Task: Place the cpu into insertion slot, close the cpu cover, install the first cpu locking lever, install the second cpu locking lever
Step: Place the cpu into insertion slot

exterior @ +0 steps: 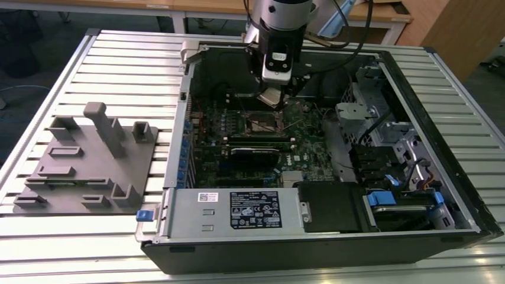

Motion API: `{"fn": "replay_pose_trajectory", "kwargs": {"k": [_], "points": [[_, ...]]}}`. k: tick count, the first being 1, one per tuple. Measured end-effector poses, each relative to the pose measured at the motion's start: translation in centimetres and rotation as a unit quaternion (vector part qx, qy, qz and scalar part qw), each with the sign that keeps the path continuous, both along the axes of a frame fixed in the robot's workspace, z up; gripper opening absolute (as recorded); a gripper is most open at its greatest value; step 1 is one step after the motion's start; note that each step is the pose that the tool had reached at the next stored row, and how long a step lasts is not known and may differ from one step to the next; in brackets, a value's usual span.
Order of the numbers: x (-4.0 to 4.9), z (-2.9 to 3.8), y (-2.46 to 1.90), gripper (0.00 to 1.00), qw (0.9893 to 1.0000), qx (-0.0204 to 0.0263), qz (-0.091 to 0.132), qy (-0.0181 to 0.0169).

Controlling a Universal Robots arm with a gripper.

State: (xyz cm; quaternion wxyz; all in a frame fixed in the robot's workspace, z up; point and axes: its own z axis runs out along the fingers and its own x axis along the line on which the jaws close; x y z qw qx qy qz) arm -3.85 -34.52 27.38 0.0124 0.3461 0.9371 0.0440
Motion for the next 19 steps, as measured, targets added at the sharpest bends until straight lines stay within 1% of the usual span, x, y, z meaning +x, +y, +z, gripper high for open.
{"fn": "replay_pose_trajectory", "kwargs": {"k": [14, 15, 16, 19], "points": [[0.0, -0.01, 0.0, 0.54, 1.0, 0.0, -0.002, 0.0], [0.0, -0.03, 0.0, 0.54, 0.9998, 0.0, -0.017, 0.0], [0.0, -0.04, 0.0, 0.54, 0.9994, 0.0001, -0.034, 0.0], [0.0, -0.04, 0.0, 0.54, 0.9985, 0.0, -0.055, 0.0]]}}
